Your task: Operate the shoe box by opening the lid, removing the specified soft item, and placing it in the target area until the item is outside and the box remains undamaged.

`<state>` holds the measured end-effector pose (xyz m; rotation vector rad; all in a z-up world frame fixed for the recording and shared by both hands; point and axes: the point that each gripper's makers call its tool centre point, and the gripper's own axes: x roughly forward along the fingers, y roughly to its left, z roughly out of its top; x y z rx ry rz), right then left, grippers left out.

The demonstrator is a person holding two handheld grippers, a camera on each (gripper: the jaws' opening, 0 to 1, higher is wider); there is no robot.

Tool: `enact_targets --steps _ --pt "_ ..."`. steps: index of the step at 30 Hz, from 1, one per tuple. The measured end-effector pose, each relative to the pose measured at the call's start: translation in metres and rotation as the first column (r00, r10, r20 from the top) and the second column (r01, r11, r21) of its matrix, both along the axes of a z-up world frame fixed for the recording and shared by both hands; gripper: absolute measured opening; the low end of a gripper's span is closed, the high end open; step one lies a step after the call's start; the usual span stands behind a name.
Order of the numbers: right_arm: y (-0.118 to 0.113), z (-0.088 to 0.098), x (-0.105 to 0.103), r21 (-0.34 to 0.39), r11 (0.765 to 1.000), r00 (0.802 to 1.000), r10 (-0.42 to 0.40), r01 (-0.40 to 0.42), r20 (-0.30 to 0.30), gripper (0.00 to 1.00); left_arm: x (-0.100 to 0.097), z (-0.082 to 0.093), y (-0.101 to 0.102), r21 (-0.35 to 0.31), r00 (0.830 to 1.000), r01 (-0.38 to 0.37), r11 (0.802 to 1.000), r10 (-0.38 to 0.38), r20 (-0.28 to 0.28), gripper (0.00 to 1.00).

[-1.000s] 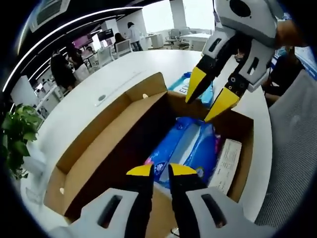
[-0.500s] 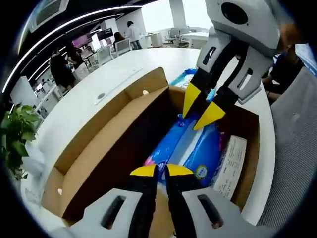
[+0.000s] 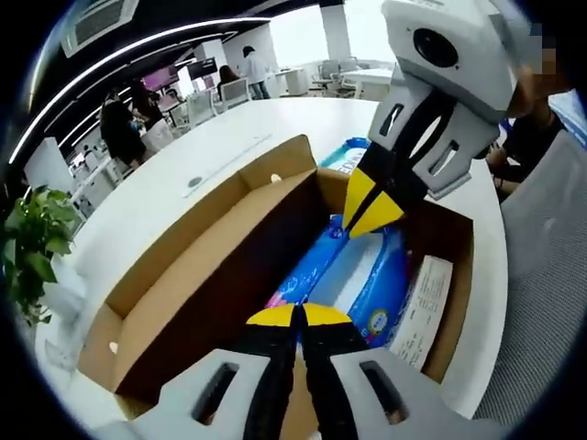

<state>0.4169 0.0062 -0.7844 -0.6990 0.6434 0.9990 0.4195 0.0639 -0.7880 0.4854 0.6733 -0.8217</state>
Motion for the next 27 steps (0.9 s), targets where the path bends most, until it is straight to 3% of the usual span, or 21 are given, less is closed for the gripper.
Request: enact_targets --steps 13,27 --pt "0.006 0.015 -0.003 0.04 0.999 1.0 0.001 -0.002 0.02 0.0 0.0 0.016 0.006 0.021 0.999 -0.001 1.0 0.0 0.044 0.0" --pt "0.014 0.043 0.003 0.089 0.996 0.999 -0.001 -0.004 0.054 0.0 0.005 0.044 0.015 0.033 0.996 -0.019 0.999 0.016 0.089 0.0"
